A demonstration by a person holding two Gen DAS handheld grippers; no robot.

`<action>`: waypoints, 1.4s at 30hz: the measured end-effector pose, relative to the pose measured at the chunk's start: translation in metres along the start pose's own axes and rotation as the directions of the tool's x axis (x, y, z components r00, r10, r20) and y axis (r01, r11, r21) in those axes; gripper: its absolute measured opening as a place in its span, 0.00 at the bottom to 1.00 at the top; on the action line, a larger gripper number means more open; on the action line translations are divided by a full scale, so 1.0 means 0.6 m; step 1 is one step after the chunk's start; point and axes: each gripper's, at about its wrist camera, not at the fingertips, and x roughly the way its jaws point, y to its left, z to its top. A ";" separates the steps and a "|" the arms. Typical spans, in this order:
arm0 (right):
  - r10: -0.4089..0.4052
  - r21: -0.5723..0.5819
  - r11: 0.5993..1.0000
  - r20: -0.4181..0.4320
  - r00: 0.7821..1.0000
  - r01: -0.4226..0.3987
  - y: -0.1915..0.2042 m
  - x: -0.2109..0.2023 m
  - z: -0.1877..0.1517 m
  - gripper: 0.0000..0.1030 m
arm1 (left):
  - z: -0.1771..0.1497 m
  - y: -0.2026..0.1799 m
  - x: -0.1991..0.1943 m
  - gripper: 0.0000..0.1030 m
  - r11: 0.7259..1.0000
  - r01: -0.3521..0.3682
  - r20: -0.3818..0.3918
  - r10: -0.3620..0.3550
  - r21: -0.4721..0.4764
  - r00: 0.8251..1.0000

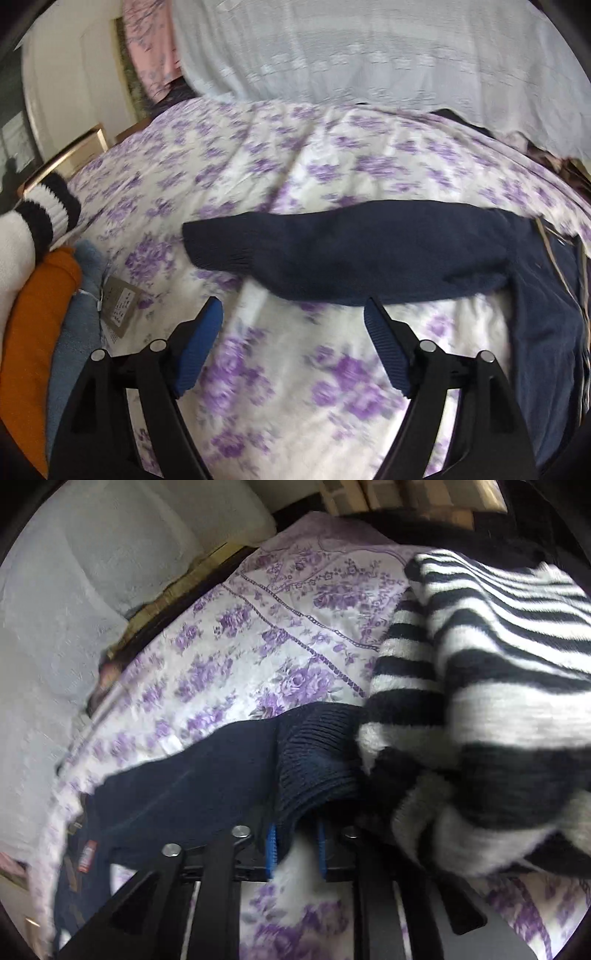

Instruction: Fold small clothes

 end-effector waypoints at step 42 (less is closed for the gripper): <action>0.202 -0.152 0.966 -0.043 0.978 -0.207 0.078 -0.046 -0.049 0.55 | -0.066 -0.290 -0.001 0.96 0.915 0.304 -0.183 -0.261 0.266 0.948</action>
